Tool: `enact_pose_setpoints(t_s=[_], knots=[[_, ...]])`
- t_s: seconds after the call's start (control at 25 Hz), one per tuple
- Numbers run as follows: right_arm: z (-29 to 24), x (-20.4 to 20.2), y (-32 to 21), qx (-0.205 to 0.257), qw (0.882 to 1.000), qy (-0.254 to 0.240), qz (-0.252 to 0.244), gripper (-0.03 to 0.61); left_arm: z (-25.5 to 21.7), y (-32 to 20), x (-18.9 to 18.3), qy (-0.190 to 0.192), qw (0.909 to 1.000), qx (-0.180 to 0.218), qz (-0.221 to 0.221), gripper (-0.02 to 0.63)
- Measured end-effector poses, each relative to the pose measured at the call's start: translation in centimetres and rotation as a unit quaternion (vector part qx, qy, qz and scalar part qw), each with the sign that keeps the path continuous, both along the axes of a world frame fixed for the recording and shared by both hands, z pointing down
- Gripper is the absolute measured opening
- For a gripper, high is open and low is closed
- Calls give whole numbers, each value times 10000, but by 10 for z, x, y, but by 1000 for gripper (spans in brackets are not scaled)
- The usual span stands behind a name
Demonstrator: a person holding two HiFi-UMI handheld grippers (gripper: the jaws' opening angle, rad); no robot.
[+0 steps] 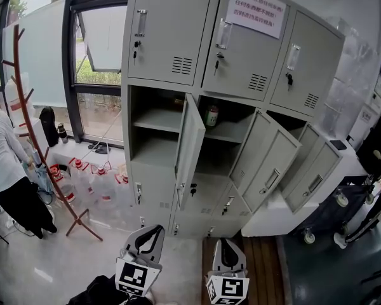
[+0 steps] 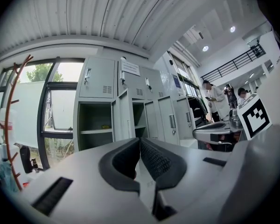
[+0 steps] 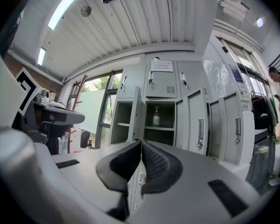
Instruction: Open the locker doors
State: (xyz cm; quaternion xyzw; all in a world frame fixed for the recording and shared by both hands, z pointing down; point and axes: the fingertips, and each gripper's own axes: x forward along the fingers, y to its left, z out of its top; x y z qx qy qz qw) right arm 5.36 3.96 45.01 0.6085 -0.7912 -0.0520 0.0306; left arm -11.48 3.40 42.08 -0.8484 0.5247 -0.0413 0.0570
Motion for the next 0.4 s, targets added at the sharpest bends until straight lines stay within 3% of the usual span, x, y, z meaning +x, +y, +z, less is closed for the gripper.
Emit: enact_pose_setpoints(t_s=[0.24, 0.4], knots=[[0, 3, 1, 12, 10000, 9, 13, 18, 0, 0, 2, 56, 9999, 111, -9, 26], [0, 4, 1, 22, 10000, 9, 12, 18, 0, 2, 4, -25, 10000, -18, -9, 26]])
